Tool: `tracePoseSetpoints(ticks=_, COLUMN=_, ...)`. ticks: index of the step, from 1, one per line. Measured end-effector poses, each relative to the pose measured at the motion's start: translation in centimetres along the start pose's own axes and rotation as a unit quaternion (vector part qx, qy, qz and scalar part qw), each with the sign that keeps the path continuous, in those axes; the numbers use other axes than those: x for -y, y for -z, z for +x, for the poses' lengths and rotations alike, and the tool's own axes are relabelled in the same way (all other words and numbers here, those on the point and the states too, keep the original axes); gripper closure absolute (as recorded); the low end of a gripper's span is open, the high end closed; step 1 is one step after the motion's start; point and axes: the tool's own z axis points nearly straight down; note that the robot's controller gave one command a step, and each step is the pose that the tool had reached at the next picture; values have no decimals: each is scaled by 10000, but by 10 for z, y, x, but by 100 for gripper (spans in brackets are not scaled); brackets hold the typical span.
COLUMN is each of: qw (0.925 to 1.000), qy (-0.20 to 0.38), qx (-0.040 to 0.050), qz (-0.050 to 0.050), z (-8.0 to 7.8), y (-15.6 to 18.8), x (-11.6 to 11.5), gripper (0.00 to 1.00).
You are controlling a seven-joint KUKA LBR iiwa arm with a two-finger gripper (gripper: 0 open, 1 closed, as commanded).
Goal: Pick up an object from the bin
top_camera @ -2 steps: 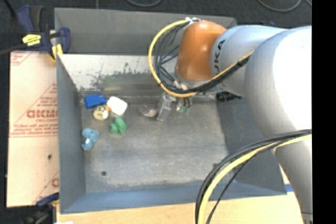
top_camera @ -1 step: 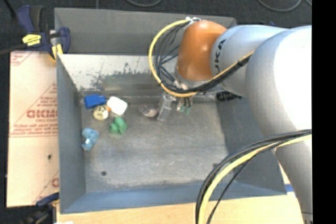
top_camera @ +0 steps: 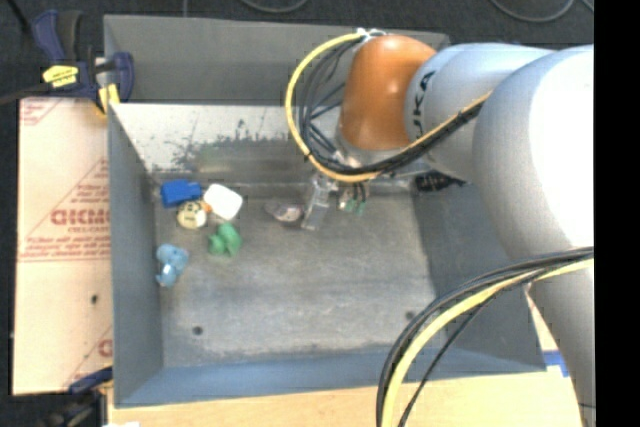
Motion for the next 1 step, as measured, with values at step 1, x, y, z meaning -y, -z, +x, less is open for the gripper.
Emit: tracePoseSetpoints(ticks=1, qw=10000, qy=-1, qx=-5, qz=1, z=0, y=21, x=0, gripper=100)
